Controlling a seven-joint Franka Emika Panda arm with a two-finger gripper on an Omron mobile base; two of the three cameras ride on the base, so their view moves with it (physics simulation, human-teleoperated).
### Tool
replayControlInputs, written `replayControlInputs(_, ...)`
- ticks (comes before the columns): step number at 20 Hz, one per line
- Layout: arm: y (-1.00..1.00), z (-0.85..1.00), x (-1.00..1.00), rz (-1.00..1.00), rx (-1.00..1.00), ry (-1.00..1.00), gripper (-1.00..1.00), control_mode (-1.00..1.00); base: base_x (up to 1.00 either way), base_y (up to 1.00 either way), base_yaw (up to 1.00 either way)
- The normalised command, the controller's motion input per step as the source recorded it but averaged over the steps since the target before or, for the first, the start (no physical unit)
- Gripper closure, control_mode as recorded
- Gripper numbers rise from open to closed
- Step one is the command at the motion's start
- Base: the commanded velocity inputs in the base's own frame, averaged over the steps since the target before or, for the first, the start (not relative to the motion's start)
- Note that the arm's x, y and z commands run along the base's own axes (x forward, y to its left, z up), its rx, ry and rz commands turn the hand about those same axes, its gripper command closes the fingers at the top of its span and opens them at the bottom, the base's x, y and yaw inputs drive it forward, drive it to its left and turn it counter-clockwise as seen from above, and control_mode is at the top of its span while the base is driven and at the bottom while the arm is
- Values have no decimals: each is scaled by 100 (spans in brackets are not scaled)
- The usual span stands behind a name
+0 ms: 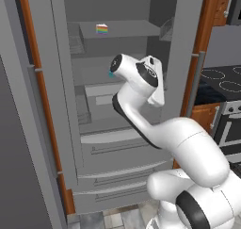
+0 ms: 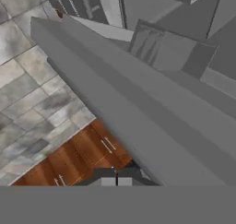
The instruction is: Take the cake and cupcake from the fridge and place them on the empty tray on the dining counter.
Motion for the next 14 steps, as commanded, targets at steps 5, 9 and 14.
replayControlInputs(5,-28,8,21,11,-8,24,100,-100,0,0,0)
replayControlInputs(9,-2,22,43,5,0,33,100,-100,0,0,0)
replayControlInputs(14,3,5,35,0,-3,23,100,-100,0,0,0)
